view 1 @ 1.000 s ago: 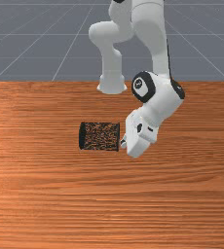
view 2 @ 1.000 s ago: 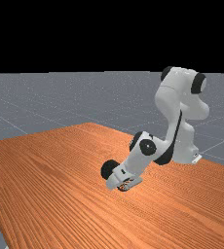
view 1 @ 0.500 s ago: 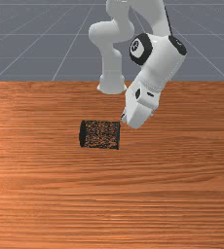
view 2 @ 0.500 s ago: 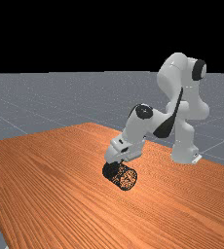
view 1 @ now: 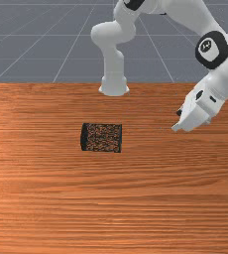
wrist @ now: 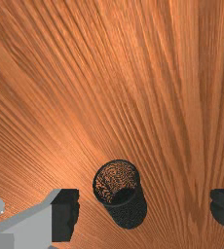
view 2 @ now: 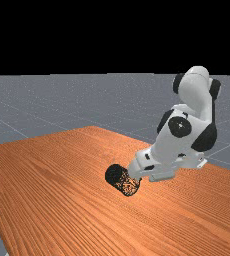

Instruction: Rotate the holder till the hole upward

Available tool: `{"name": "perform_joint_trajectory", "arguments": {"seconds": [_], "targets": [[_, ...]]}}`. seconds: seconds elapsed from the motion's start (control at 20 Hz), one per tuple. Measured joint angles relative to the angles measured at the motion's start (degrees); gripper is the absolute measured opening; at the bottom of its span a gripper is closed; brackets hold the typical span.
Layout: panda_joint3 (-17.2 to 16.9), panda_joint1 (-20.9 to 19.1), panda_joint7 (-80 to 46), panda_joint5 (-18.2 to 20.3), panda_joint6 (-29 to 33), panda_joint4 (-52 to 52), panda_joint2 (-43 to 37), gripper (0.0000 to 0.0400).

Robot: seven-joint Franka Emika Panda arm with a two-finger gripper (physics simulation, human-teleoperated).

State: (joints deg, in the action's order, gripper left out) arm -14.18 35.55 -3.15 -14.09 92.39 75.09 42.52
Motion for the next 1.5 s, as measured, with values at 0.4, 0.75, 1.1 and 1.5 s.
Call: {"name": "perform_joint_trajectory", "arguments": {"seconds": [0.4, 0.75, 1.1, 1.5], "targets": [[2.69, 0.36, 7.90, -3.43, 11.74, 3.72, 8.09, 0.0400], [-2.02, -2.30, 7.11, -9.85, 28.31, 22.62, -0.71, 0.0400], [-0.87, -8.21, 13.83, -6.81, 33.65, 27.98, -3.60, 0.0400], [-3.20, -5.36, 6.82, -9.86, 32.99, 27.26, 1.23, 0.0400]]}}
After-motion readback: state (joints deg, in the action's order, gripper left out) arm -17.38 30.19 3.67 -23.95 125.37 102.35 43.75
